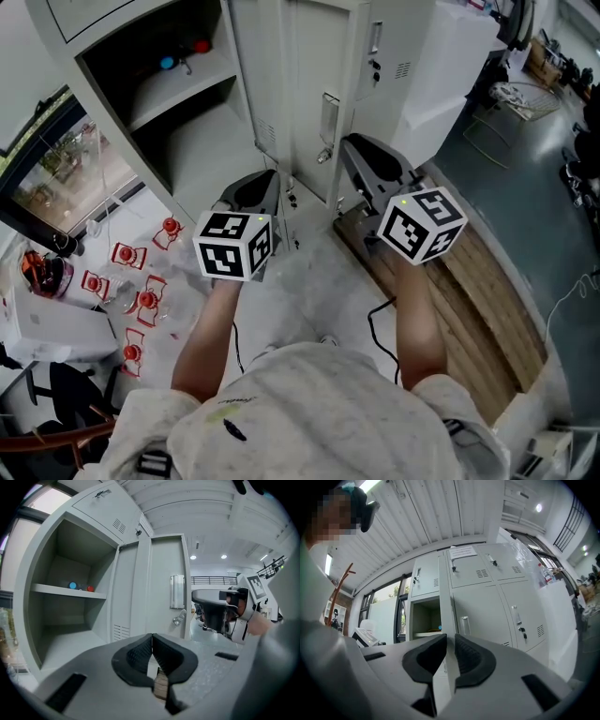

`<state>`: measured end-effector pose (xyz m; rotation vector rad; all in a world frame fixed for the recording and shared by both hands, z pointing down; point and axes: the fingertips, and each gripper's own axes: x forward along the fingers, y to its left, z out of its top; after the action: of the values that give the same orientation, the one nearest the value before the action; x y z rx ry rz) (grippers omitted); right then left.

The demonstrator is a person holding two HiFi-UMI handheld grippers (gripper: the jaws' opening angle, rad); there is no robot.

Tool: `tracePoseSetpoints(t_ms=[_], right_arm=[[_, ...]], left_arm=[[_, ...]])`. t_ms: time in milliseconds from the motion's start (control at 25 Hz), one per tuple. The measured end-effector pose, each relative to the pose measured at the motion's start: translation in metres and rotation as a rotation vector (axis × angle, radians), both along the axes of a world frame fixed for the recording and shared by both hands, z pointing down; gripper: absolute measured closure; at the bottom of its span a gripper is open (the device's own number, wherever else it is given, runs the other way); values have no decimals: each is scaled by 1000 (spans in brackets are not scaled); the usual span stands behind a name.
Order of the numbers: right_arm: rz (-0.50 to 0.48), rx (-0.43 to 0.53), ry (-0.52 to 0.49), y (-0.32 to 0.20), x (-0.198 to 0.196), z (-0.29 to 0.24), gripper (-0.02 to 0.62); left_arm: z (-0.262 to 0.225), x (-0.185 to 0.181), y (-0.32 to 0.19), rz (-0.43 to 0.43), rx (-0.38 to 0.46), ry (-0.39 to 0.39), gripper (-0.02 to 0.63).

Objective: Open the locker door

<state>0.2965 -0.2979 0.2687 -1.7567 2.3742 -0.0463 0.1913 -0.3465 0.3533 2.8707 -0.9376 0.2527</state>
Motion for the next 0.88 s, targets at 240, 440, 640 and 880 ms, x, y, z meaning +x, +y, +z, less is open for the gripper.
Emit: tracePoseSetpoints(t_ms=[240,440,640,880], right_arm=[[5,8,-16,-7,14,0,568],[11,13,-19,-11,29,1,571],[-3,15,-25,-17,43,0,571],[-37,20,-39,-26,57,0,571]], left_arm=[[-1,11,-5,-5,3,1,598],[-1,20,-5,-17,7,2,598],[1,25,-8,-46,4,1,598],[5,31,-12,-90,-2,0,598]])
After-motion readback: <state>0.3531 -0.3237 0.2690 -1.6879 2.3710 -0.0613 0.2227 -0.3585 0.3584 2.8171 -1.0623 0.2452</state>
